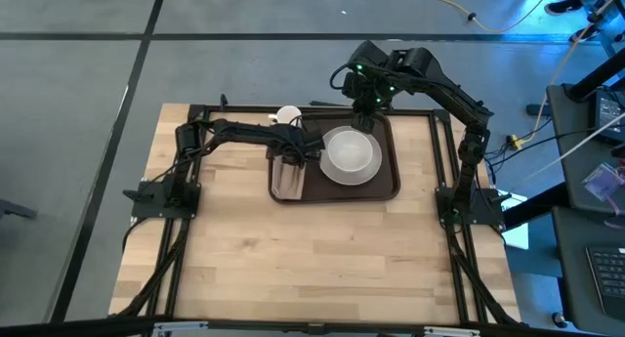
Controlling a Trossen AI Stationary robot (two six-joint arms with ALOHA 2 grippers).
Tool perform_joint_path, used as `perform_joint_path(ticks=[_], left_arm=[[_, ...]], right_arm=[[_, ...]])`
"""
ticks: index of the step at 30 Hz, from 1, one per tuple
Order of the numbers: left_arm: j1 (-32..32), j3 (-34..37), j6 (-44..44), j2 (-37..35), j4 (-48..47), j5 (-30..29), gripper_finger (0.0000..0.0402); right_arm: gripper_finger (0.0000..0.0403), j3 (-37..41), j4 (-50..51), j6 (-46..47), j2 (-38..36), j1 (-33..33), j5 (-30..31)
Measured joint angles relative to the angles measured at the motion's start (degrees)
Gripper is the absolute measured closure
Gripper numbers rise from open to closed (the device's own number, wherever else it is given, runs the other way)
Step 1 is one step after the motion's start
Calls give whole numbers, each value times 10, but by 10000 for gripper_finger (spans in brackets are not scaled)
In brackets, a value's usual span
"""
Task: Set up tray
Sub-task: Put the gold fork on the light brown napkin to the right of the gold spoon
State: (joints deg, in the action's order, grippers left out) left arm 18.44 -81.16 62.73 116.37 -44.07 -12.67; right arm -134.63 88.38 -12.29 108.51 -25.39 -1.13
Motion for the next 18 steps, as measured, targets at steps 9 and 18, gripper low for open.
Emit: perform_joint_path(ticks=[9, 18], left_arm=[[4, 0, -10, -2, 20, 15, 384], [4, 0, -20, -2, 2, -5, 365]], right_arm=[[292, 0, 0, 0, 0, 0, 0], [292, 0, 0, 0, 0, 0, 0]])
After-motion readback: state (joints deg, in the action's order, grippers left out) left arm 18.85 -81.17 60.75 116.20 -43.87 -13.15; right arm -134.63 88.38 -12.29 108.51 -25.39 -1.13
